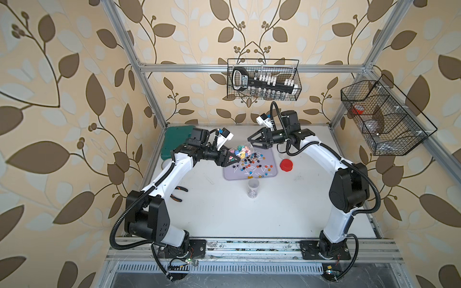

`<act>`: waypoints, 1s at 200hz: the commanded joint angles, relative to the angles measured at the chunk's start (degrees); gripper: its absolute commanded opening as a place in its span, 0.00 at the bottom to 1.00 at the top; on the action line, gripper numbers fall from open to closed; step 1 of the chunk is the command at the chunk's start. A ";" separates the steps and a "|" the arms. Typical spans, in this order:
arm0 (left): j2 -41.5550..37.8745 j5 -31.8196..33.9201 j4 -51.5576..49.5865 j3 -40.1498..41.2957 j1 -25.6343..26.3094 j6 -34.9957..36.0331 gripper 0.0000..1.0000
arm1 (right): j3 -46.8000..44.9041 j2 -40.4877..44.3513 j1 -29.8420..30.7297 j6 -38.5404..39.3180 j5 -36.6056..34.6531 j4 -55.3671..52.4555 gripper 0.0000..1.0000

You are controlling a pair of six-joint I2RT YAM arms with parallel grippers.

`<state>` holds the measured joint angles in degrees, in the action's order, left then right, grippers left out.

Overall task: Pour the candies out of the jar
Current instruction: Unscrew the lid from the jar.

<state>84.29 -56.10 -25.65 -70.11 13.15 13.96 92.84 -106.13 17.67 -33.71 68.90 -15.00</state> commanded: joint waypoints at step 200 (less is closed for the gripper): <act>2.04 -18.86 8.27 -9.44 -0.05 -7.37 0.54 | -1.18 7.23 -2.16 3.83 2.55 -0.72 0.83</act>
<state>87.90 -70.65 -18.48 -76.95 13.08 4.69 89.25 -97.56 14.92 -32.45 72.05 -13.41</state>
